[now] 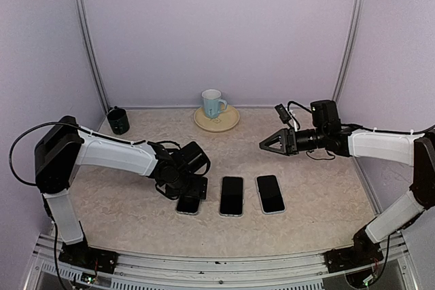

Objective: Put the phone into the phone case
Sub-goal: Place the phone with the phone case at the center of the board, then adjust the phone with the phone case at the center of the board.

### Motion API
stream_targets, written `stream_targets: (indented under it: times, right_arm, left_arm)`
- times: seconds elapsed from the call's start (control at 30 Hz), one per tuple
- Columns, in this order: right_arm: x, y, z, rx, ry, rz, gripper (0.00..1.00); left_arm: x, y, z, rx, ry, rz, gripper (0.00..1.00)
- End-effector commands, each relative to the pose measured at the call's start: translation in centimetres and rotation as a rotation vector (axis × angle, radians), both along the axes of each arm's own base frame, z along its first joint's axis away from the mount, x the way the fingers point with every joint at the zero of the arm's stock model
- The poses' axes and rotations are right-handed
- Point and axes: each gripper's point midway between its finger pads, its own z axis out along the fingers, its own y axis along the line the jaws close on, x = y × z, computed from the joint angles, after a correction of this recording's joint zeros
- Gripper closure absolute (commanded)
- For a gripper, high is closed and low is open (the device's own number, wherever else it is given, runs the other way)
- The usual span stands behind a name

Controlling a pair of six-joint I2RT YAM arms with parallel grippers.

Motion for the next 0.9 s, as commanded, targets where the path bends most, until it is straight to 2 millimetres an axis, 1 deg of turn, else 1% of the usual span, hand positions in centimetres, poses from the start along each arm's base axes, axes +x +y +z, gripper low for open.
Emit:
stream_targets:
  times: [0.0, 0.17, 0.33, 0.53, 0.73, 0.87]
  right_arm:
    - [0.1, -0.3, -0.3, 0.005, 0.002, -0.001, 0.38]
    - [0.1, -0.3, -0.1, 0.002, -0.003, 0.001, 0.38]
    - [0.2, -0.3, -0.1, 0.002, -0.002, 0.001, 0.38]
    - [0.4, -0.2, -0.1, 0.005, 0.0, 0.003, 0.38]
    - [0.3, -0.2, -0.1, 0.003, 0.002, 0.002, 0.38]
    - [0.2, -0.3, -0.3, 0.001, 0.004, 0.002, 0.38]
  left_arm:
    - [-4.3, 2.4, -4.5, 0.09, 0.226, -0.006, 0.14]
    - [-4.3, 2.7, -4.6, 0.101, 0.221, 0.002, 0.14]
    - [-3.9, 3.5, -4.5, 0.137, 0.2, 0.031, 0.14]
    - [-3.6, 3.4, -4.7, 0.149, 0.185, 0.068, 0.13]
    - [-3.7, 4.5, -5.9, 0.214, 0.186, 0.113, 0.15]
    - [-3.8, 5.3, -6.4, 0.256, 0.185, 0.149, 0.18]
